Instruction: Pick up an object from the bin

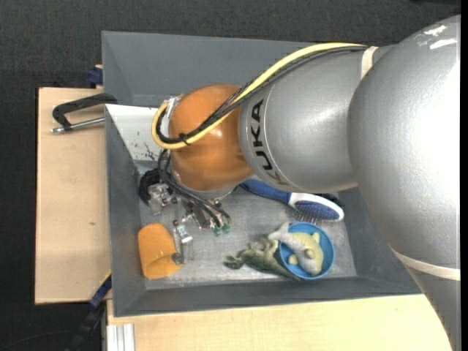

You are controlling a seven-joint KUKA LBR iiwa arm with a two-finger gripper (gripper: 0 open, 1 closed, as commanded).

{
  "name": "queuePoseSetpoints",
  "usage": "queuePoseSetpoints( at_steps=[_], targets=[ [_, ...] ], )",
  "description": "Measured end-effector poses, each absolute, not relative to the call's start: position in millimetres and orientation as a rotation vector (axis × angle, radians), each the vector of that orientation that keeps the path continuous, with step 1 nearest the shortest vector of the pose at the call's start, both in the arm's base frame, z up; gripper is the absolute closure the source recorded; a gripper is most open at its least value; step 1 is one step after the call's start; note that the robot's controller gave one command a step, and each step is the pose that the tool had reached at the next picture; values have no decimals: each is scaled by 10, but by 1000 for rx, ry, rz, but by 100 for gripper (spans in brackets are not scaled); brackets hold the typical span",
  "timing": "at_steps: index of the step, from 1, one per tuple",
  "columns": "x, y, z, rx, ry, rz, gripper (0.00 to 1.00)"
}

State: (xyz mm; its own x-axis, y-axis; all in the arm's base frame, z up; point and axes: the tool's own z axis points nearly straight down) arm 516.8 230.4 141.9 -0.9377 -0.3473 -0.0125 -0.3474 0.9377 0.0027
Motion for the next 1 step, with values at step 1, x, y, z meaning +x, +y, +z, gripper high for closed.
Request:
queuePoseSetpoints(
  at_steps=[1],
  targets=[
    [5075,2338,688,-703,3066,0,0]
  ],
)
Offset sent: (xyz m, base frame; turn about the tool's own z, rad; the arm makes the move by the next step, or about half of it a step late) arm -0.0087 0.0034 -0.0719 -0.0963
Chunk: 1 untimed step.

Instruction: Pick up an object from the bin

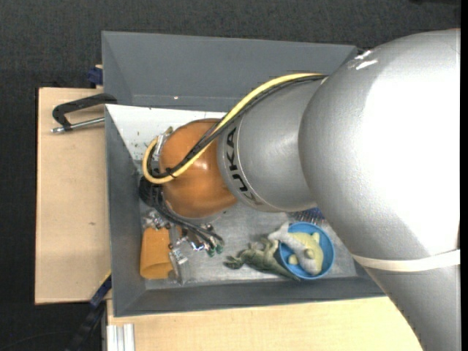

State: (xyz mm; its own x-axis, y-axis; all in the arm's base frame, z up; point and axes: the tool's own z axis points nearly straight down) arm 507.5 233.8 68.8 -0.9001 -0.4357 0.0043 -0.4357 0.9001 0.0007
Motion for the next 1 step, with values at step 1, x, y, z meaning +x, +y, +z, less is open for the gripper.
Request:
queuePoseSetpoints(
  at_steps=[1],
  targets=[
    [5106,2345,734,699,-3069,-3,100]
  ],
)
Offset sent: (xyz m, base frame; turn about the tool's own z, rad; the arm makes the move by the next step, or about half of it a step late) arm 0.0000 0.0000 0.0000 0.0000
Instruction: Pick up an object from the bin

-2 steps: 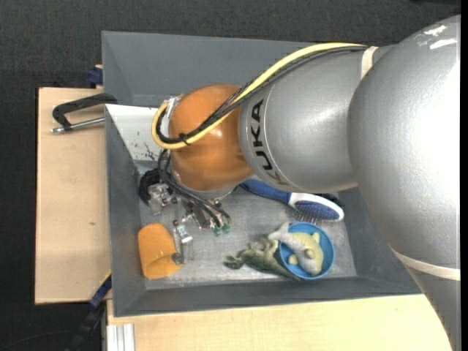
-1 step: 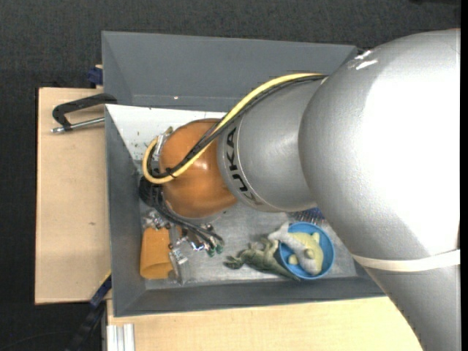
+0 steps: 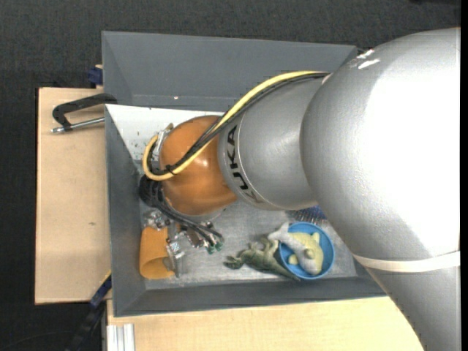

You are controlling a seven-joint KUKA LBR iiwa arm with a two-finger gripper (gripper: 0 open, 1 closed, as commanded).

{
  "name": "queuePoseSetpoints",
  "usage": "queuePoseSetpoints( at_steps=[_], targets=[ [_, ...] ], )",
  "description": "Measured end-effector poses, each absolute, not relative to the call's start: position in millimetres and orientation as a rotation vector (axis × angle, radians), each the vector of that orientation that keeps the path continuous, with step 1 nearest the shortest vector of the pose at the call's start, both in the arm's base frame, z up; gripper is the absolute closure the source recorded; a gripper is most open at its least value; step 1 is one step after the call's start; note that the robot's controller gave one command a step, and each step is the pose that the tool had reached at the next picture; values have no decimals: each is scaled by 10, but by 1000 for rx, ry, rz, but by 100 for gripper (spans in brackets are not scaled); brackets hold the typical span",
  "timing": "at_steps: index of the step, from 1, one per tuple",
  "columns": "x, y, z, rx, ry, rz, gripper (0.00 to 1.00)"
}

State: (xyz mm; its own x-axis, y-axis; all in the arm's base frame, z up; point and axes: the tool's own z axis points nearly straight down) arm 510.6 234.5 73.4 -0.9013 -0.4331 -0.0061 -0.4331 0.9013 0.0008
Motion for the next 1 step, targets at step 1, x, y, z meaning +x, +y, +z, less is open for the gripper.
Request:
queuePoseSetpoints(
  at_steps=[1],
  targets=[
    [5124,2132,2898,-645,3058,5,100]
  ],
)
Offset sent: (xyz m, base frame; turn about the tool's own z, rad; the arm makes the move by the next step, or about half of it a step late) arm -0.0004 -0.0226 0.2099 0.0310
